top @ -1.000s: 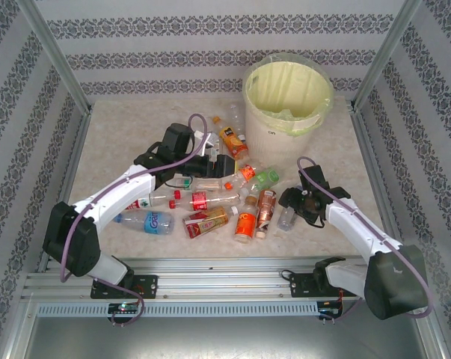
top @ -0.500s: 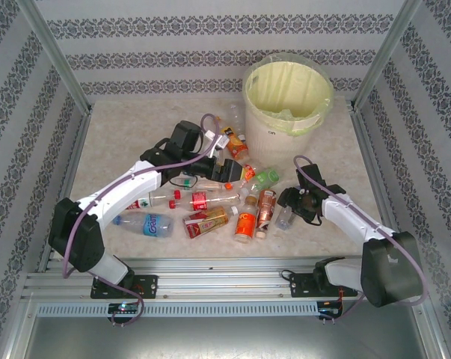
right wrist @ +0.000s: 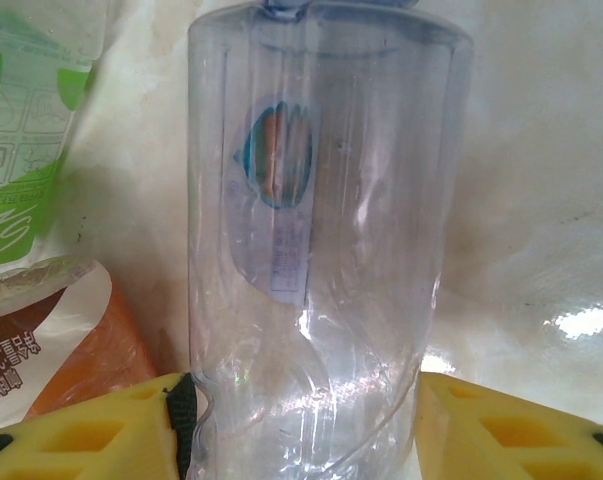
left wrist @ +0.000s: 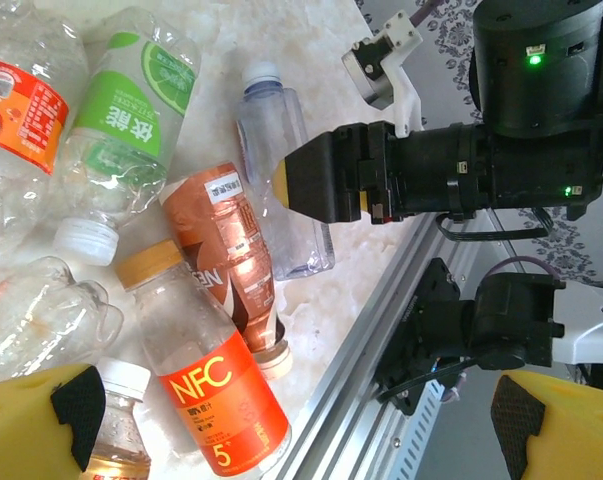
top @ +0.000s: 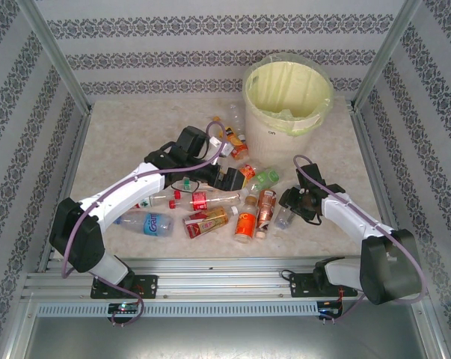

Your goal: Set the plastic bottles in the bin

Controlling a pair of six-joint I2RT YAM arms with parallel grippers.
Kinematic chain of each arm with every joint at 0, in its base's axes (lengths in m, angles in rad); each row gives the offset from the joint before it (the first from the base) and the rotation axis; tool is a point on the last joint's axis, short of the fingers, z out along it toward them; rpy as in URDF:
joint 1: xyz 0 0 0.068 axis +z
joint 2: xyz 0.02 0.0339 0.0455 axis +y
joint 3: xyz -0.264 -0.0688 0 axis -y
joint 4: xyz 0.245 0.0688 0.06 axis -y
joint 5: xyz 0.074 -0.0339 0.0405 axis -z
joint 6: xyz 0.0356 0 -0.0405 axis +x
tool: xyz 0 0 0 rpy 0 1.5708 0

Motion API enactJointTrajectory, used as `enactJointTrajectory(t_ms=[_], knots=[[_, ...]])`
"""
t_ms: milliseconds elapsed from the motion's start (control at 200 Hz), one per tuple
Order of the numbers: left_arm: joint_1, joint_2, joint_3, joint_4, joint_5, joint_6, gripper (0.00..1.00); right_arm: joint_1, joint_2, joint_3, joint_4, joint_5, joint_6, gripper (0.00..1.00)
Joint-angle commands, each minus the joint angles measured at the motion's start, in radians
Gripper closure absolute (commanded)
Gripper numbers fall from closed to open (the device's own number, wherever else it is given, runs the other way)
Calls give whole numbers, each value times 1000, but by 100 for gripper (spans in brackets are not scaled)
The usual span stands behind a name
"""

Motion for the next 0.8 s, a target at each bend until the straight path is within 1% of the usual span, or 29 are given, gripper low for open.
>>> enactJointTrajectory(t_ms=[0, 110, 315, 490, 639, 794], knots=[[-9, -48, -1, -19, -46, 50, 0, -9, -23, -10, -11, 25, -21, 44], [-9, -62, -5, -20, -80, 57, 0, -9, -64, -4, -31, 33, -32, 45], [-9, -77, -13, -10, -78, 62, 0, -7, -149, 9, -83, 45, -59, 45], [-8, -105, -22, -3, -128, 64, 0, -1, -240, 37, -152, 58, -79, 45], [-8, -124, -25, -4, -140, 75, 0, 14, -319, 79, -213, 60, -86, 47], [-6, -153, -27, -14, -186, 101, 0, 26, -385, 155, -303, 95, -88, 48]])
